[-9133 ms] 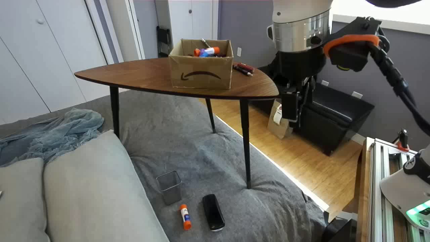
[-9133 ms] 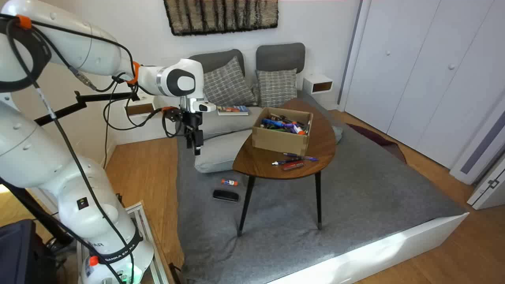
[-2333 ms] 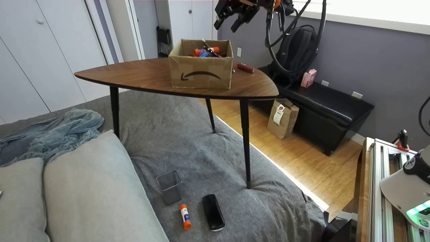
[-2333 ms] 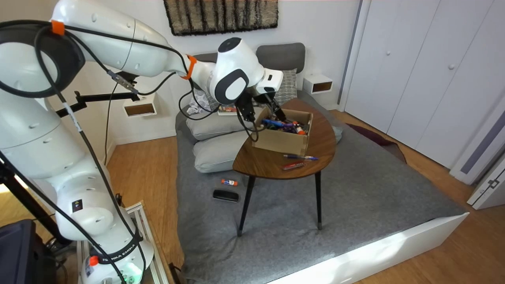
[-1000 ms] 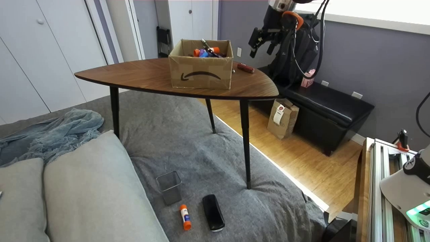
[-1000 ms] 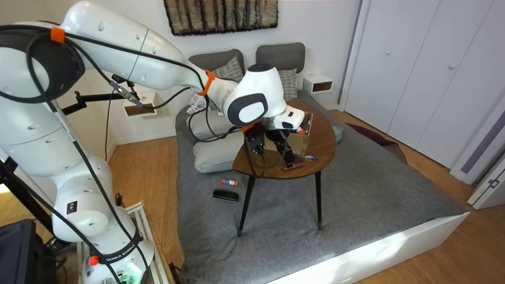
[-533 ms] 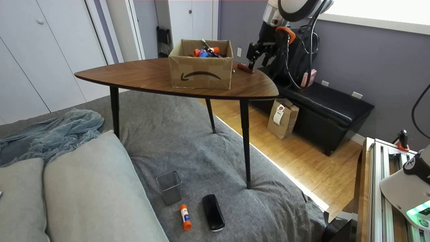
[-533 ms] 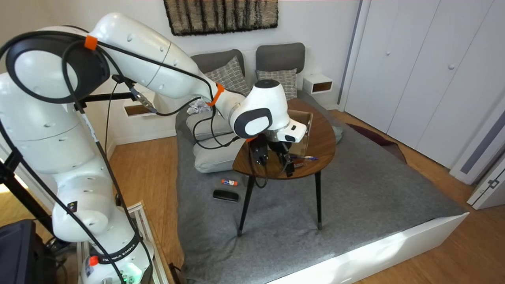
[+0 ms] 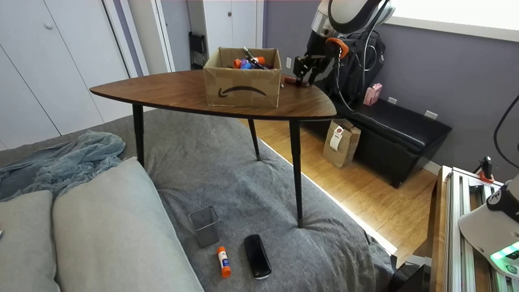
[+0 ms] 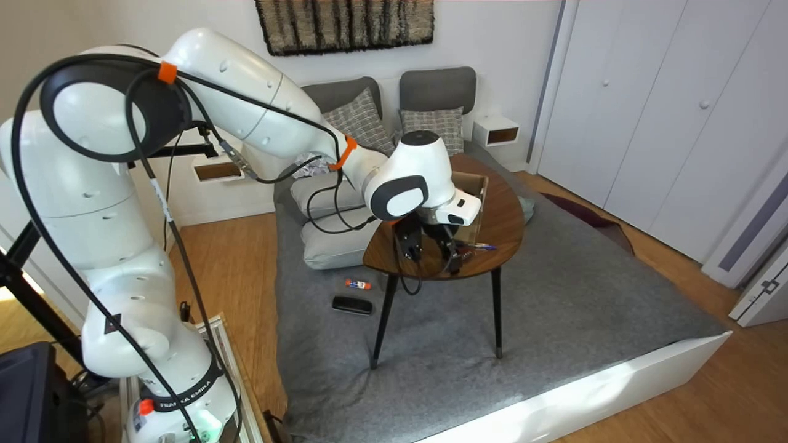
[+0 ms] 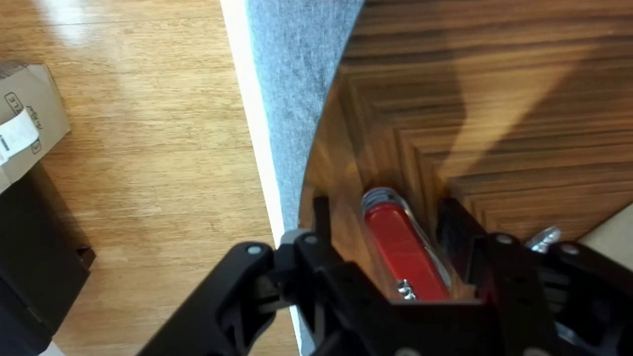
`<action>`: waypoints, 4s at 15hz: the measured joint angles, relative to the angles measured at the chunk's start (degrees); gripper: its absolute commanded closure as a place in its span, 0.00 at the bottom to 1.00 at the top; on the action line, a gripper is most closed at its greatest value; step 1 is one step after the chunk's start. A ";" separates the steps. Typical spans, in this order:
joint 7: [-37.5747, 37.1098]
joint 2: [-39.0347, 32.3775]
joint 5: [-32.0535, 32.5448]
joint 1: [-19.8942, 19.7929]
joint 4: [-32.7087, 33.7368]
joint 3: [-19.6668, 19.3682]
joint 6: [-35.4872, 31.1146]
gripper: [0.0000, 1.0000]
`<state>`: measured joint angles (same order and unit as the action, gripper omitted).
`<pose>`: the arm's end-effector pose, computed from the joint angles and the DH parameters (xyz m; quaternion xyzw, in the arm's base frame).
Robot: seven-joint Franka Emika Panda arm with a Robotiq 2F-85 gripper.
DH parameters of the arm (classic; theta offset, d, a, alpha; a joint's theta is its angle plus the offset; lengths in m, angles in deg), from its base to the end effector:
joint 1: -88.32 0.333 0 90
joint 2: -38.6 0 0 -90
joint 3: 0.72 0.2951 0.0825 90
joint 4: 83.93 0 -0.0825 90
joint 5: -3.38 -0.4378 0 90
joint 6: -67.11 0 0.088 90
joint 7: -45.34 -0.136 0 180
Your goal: Put the pens beside the box inside the box
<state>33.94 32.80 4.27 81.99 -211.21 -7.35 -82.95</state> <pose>0.5963 -0.1374 0.2755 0.9682 -0.2016 0.1478 0.0126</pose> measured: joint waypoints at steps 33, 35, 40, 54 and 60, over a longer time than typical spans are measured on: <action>-14.44 7.11 16.73 10.22 -2.47 4.92 -24.14 0.94; -9.53 6.67 12.43 11.39 -2.59 6.53 -23.92 0.94; -1.91 6.43 10.23 11.78 -2.17 6.76 -21.43 0.94; 22.62 6.56 -8.14 12.26 1.04 6.63 -12.53 0.09; 3.56 7.84 7.23 6.93 3.41 4.40 -6.64 0.00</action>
<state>37.50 40.63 11.50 88.92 -207.80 -2.95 -89.60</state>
